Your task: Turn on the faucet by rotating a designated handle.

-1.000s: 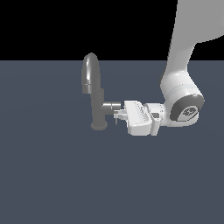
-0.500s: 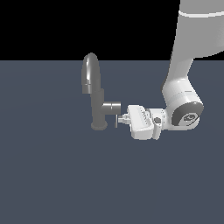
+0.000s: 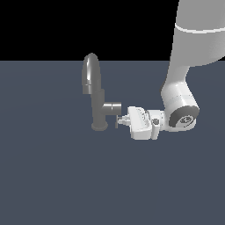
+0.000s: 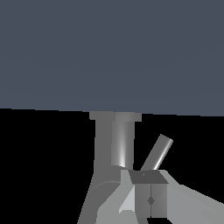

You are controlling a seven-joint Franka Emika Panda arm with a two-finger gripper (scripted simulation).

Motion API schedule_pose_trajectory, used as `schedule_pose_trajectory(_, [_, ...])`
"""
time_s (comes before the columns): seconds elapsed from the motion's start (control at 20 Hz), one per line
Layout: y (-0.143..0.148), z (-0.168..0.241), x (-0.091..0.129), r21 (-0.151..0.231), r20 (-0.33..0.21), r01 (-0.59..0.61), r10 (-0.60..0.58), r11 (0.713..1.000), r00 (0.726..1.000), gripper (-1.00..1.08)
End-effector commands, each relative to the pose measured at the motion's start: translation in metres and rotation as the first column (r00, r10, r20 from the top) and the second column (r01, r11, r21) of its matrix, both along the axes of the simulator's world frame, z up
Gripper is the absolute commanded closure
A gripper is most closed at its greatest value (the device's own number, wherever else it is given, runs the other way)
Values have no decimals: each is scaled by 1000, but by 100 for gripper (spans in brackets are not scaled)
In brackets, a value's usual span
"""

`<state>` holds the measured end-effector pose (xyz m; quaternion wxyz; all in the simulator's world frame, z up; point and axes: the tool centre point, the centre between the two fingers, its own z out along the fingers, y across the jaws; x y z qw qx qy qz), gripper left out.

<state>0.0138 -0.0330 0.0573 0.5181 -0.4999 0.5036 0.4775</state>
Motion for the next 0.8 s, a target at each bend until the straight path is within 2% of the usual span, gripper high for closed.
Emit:
schedule_pose_trajectory(0.0, [5, -6, 5, 3, -8, -5, 5, 1000, 1000, 108])
schedule_pose_trajectory(0.75, [13, -23, 34, 8, -28, -14, 14, 1000, 999, 108])
